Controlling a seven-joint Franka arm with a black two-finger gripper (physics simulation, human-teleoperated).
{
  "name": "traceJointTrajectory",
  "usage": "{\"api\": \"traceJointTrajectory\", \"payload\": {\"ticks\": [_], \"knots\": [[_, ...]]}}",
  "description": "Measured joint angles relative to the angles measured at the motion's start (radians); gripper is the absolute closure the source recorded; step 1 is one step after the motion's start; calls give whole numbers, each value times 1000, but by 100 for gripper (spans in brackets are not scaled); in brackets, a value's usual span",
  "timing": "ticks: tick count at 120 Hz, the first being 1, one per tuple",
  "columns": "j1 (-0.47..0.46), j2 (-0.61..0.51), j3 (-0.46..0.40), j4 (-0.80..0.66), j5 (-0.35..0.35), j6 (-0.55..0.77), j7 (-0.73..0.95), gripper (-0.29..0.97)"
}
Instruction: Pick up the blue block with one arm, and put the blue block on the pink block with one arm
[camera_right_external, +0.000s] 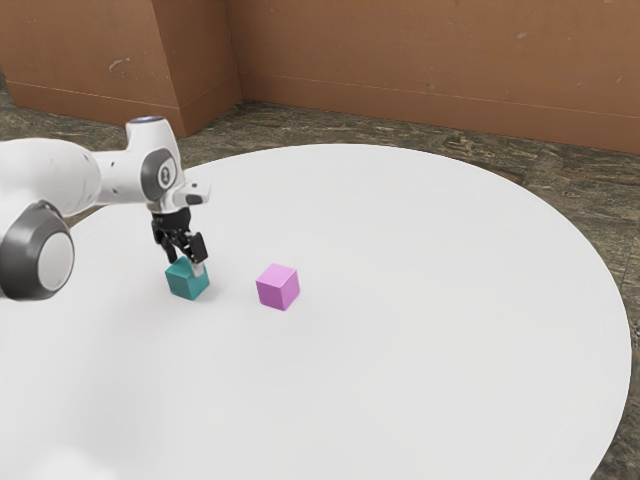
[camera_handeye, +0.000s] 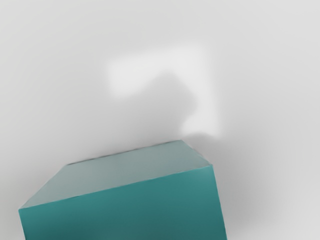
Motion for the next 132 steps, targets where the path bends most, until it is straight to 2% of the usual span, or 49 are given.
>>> {"api": "traceJointTrajectory", "payload": {"ticks": [132], "knots": [[5,63,0,66,-18,-52,10,0]]}}
